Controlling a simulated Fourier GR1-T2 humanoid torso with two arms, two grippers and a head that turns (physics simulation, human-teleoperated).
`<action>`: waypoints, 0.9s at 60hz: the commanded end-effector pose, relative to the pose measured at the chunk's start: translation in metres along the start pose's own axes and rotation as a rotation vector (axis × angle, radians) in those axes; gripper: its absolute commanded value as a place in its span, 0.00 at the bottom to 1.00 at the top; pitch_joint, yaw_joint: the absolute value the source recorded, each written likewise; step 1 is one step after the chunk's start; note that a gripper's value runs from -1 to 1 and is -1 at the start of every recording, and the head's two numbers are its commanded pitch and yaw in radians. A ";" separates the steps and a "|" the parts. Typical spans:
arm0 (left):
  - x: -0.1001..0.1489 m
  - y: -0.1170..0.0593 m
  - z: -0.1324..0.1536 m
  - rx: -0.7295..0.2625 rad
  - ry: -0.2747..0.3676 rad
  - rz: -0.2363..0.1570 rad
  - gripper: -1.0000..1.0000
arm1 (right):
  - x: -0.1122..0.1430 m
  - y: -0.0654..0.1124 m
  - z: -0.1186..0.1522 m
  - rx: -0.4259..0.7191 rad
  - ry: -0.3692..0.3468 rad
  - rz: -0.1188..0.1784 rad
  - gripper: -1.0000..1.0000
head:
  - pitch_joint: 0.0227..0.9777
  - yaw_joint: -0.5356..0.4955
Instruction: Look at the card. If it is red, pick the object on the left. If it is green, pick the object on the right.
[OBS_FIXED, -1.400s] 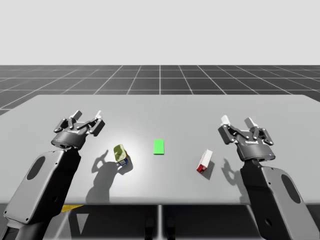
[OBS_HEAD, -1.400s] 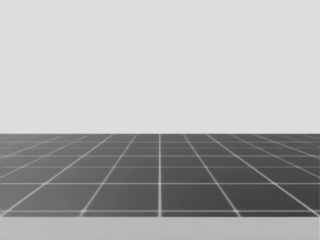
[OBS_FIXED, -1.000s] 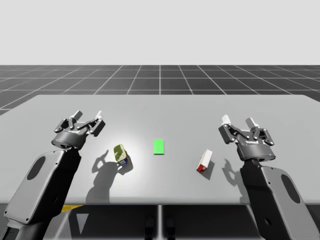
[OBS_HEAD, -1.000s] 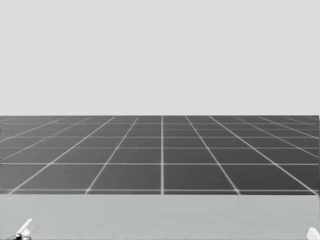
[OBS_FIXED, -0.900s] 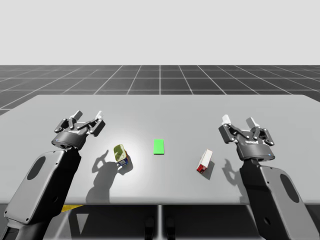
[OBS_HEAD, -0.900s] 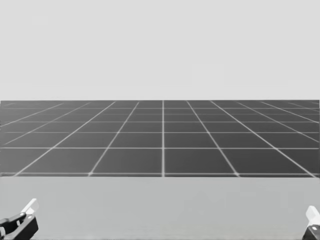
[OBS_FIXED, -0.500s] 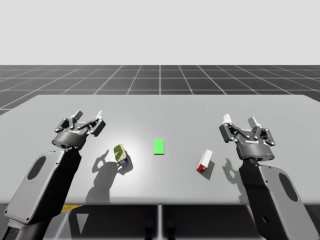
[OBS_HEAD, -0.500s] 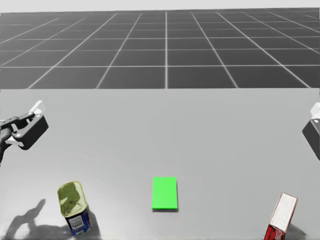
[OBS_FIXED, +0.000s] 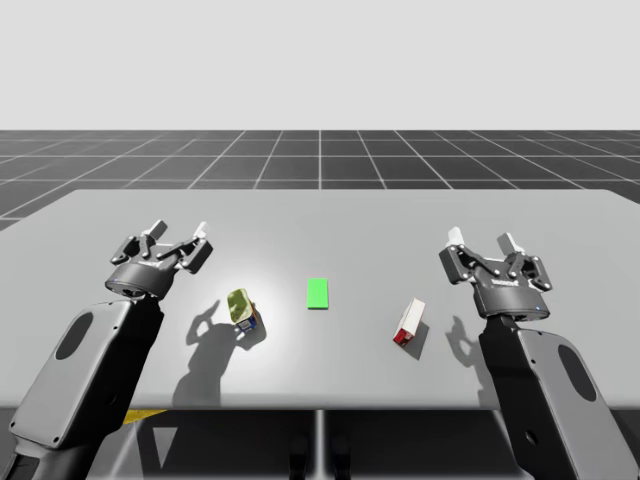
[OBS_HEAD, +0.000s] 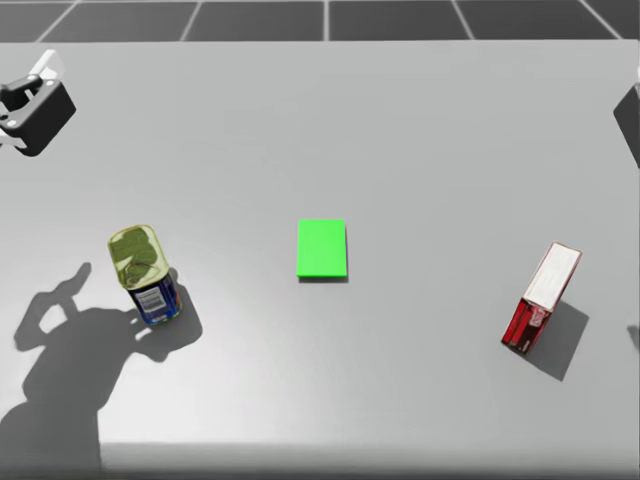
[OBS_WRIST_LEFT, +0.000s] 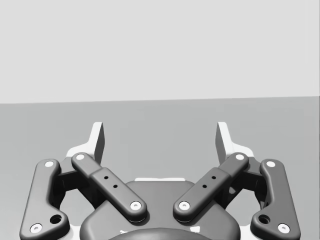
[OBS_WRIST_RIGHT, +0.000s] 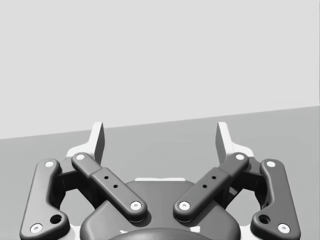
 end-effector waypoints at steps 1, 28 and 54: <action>0.000 -0.001 0.000 -0.002 0.000 -0.002 0.00 | 0.000 0.000 0.000 0.001 0.000 0.004 0.00 | 0.84 0.53; 0.000 -0.003 0.001 -0.007 0.001 -0.002 0.00 | -0.001 0.000 0.000 0.006 0.000 0.010 0.00 | 0.88 0.42; -0.003 -0.007 0.001 -0.016 0.006 -0.006 0.00 | -0.001 0.001 0.001 0.007 -0.002 0.009 0.00 | 0.95 0.20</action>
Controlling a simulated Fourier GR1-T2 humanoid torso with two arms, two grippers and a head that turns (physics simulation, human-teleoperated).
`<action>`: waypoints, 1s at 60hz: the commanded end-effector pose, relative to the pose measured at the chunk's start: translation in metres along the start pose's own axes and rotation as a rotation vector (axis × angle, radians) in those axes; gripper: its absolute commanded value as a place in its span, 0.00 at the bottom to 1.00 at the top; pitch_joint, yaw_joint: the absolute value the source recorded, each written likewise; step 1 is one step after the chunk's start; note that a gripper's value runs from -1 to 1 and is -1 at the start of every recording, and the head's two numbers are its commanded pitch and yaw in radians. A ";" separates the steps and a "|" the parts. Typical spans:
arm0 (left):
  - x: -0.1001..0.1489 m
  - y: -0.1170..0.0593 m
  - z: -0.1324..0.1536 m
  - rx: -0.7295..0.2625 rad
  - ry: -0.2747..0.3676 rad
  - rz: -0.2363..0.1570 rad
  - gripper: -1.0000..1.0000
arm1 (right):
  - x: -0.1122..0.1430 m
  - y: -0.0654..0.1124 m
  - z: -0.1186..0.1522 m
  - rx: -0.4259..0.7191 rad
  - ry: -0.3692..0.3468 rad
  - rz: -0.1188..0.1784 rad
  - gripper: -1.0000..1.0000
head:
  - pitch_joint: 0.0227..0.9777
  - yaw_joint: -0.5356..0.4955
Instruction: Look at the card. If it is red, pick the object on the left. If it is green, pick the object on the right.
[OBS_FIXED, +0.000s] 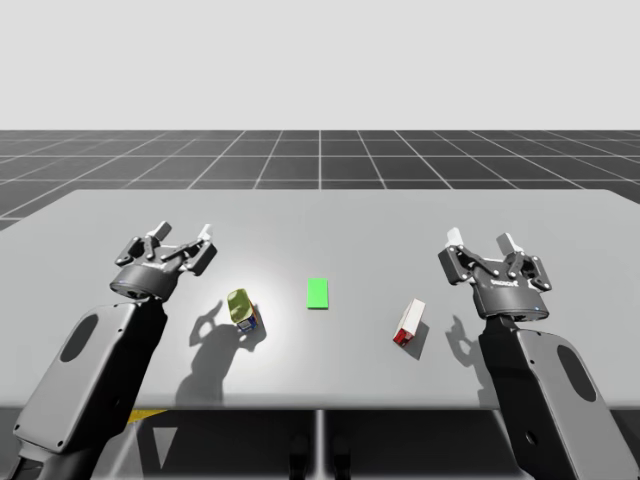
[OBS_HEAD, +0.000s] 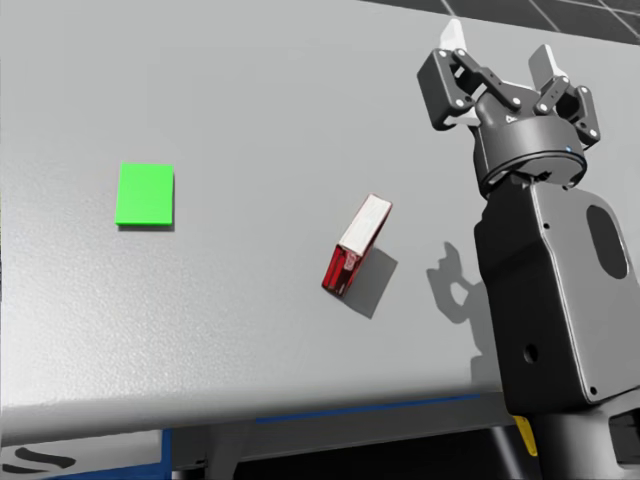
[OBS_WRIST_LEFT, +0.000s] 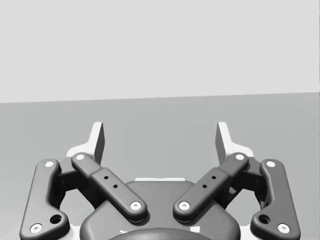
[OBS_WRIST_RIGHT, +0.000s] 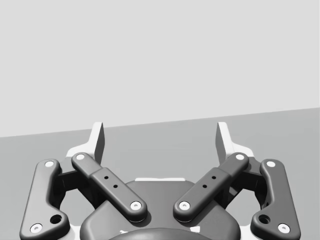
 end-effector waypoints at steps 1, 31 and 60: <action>-0.001 -0.001 0.000 -0.002 0.002 -0.001 0.00 | 0.000 0.000 0.000 0.001 -0.001 0.000 0.00 | 0.95 0.20; -0.002 -0.001 0.000 -0.001 0.011 0.004 0.00 | 0.014 0.002 0.018 0.087 0.039 -0.036 0.00 | 0.94 0.19; -0.006 -0.004 -0.001 -0.010 0.023 -0.001 0.00 | 0.007 -0.006 0.124 0.588 0.163 0.074 0.00 | 0.94 0.17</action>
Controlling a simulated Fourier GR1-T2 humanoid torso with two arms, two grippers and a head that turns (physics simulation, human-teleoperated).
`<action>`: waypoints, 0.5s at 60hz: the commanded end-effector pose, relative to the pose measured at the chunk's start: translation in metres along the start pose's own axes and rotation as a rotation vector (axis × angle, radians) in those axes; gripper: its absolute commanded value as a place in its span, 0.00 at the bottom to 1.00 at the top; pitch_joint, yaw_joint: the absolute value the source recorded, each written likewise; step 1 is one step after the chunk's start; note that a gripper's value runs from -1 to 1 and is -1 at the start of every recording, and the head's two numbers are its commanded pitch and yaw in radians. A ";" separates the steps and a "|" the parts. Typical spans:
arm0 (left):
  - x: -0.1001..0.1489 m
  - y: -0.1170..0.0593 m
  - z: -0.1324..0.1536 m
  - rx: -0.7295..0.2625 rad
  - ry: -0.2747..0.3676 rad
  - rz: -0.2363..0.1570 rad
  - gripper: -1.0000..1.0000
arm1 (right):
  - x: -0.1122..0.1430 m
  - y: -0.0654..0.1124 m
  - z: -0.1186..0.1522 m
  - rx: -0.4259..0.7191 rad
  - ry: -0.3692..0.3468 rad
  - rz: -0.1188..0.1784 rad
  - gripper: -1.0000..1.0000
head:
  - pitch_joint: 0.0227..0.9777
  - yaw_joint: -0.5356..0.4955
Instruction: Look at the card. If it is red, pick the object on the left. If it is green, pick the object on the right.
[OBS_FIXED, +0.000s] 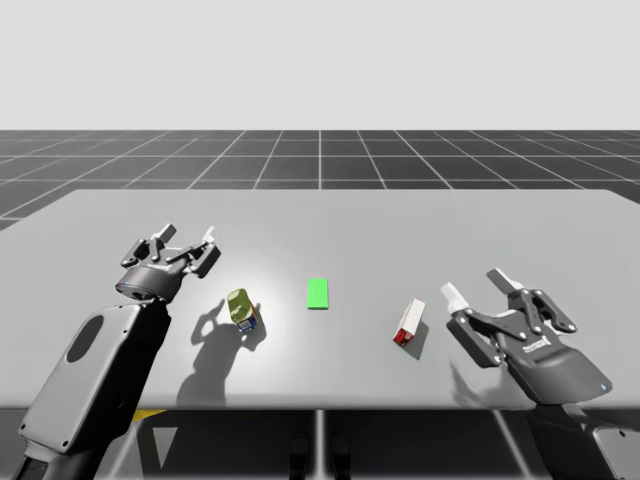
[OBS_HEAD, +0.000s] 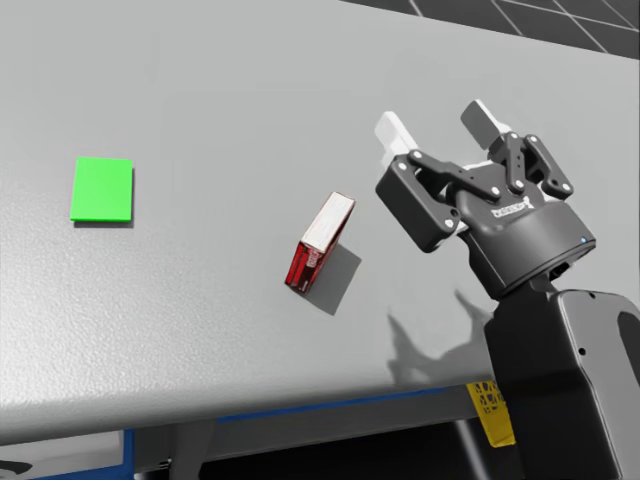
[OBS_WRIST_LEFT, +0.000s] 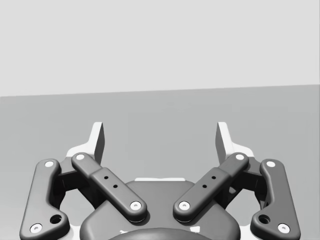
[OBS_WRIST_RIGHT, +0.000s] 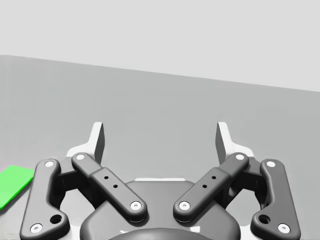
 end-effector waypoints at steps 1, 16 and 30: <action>-0.001 0.000 -0.001 -0.002 0.004 -0.002 0.00 | -0.017 0.022 0.039 0.210 0.052 0.071 0.00 | 0.94 0.17; -0.005 0.000 -0.003 -0.002 0.012 -0.006 0.00 | -0.045 0.037 0.067 0.385 0.084 0.115 0.00 | 0.93 0.17; -0.006 -0.001 -0.003 -0.002 0.018 -0.009 0.00 | -0.067 0.035 0.063 0.409 0.118 0.085 0.00 | 0.93 0.16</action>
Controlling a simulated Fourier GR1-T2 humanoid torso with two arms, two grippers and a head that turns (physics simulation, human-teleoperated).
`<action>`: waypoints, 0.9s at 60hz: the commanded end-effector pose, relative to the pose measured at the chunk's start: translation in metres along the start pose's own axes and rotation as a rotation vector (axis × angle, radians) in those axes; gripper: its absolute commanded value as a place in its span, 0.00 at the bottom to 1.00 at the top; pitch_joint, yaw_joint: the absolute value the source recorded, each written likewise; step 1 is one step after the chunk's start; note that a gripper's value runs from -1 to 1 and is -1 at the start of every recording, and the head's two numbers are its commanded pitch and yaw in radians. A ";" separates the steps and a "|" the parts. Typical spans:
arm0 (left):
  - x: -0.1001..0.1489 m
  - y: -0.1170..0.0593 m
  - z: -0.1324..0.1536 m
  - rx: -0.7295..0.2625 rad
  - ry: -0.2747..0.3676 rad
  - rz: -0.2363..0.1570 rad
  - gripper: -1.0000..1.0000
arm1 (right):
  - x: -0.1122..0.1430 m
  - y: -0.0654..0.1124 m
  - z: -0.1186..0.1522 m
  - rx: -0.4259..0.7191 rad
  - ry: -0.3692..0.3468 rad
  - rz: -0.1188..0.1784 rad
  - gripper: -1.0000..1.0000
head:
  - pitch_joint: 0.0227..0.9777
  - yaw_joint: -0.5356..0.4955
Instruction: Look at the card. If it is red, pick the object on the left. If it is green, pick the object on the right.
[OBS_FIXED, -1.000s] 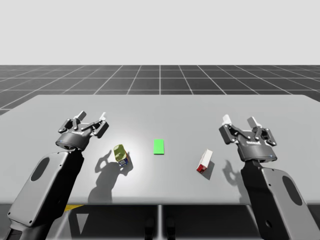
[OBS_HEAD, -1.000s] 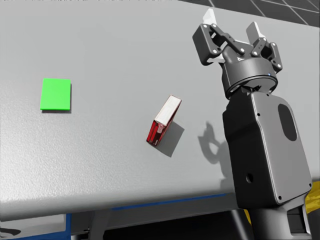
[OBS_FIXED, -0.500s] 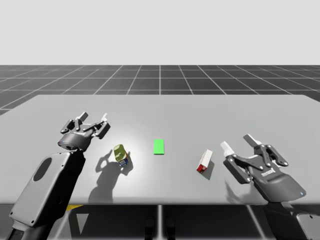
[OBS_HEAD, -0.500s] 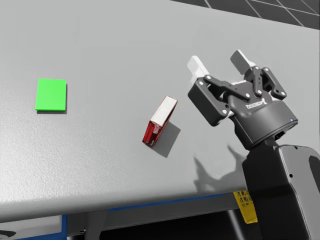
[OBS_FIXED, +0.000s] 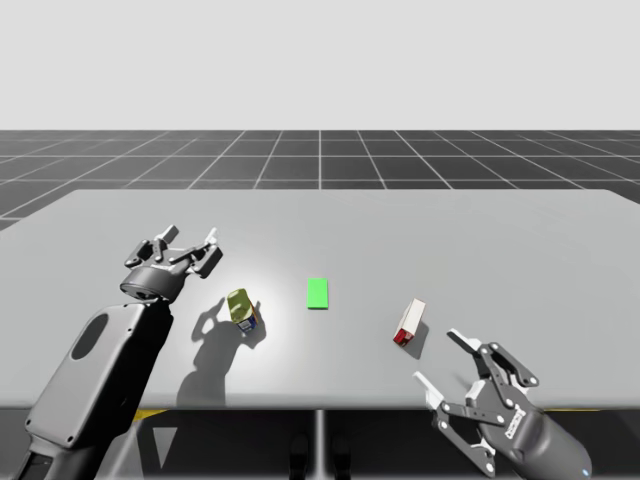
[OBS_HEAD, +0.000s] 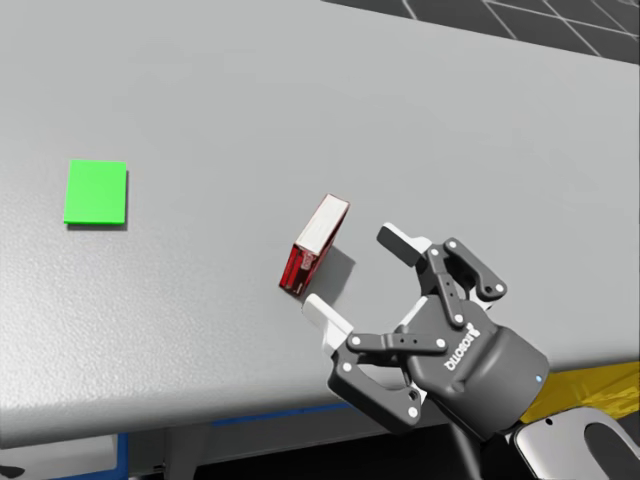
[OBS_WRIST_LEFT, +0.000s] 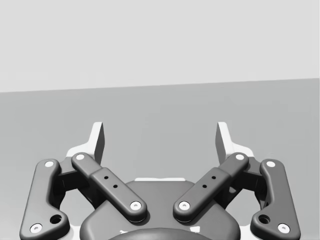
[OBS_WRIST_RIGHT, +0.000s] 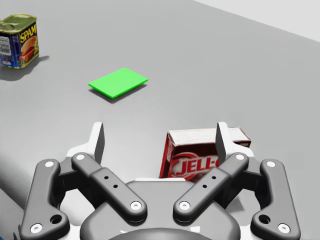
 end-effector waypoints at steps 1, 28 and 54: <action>-0.002 -0.001 -0.001 -0.001 0.004 -0.002 0.00 | -0.016 0.006 -0.003 0.039 0.017 -0.011 0.00 | 0.93 0.16; -0.002 -0.001 -0.001 -0.002 0.005 -0.003 0.00 | -0.031 -0.017 -0.033 -0.063 0.041 -0.020 0.00 | 0.93 0.16; -0.003 -0.001 -0.002 -0.008 0.005 -0.005 0.00 | -0.041 -0.033 -0.055 -0.087 0.126 -0.007 0.00 | 0.94 0.16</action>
